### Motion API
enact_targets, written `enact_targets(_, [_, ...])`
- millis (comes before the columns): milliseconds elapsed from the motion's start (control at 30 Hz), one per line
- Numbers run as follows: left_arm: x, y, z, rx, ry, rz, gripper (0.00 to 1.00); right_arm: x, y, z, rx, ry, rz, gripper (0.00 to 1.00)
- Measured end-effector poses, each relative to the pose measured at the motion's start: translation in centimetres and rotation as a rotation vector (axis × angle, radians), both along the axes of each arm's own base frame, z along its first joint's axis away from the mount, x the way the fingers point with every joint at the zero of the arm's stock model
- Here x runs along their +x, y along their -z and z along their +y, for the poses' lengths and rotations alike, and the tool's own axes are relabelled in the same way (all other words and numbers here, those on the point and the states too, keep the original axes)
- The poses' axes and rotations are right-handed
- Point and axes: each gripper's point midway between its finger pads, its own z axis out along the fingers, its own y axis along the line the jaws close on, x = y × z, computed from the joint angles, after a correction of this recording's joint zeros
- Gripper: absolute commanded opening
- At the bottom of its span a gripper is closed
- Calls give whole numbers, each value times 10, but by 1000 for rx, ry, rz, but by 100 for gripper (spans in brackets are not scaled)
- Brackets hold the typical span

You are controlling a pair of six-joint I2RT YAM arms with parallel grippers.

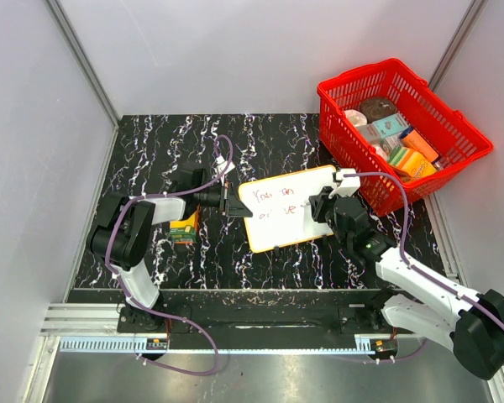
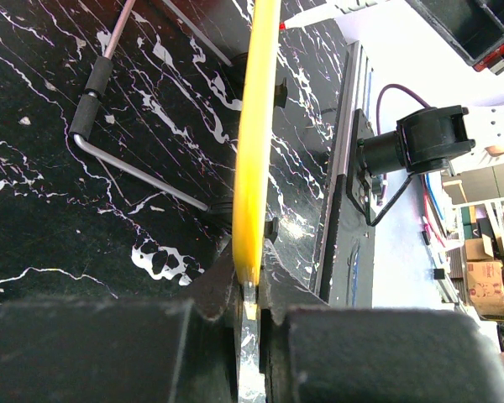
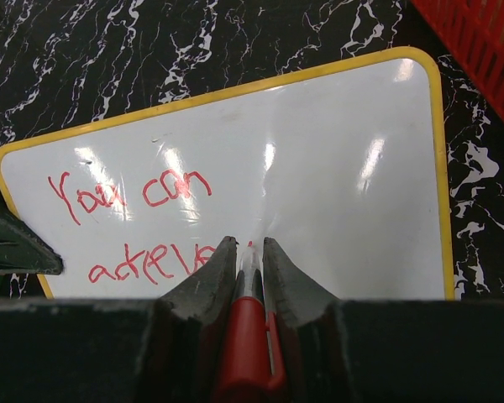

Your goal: Write a sentence on the whiteboard

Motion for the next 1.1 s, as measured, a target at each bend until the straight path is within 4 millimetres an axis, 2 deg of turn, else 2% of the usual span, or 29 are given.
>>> enact_targets(633, [0, -1, -1, 1, 4, -5, 0, -11, 10, 2, -2, -43, 33, 0])
enact_targets(1100, [0, 0, -1, 2, 4, -2, 0, -8, 8, 0, -5, -23, 26, 0])
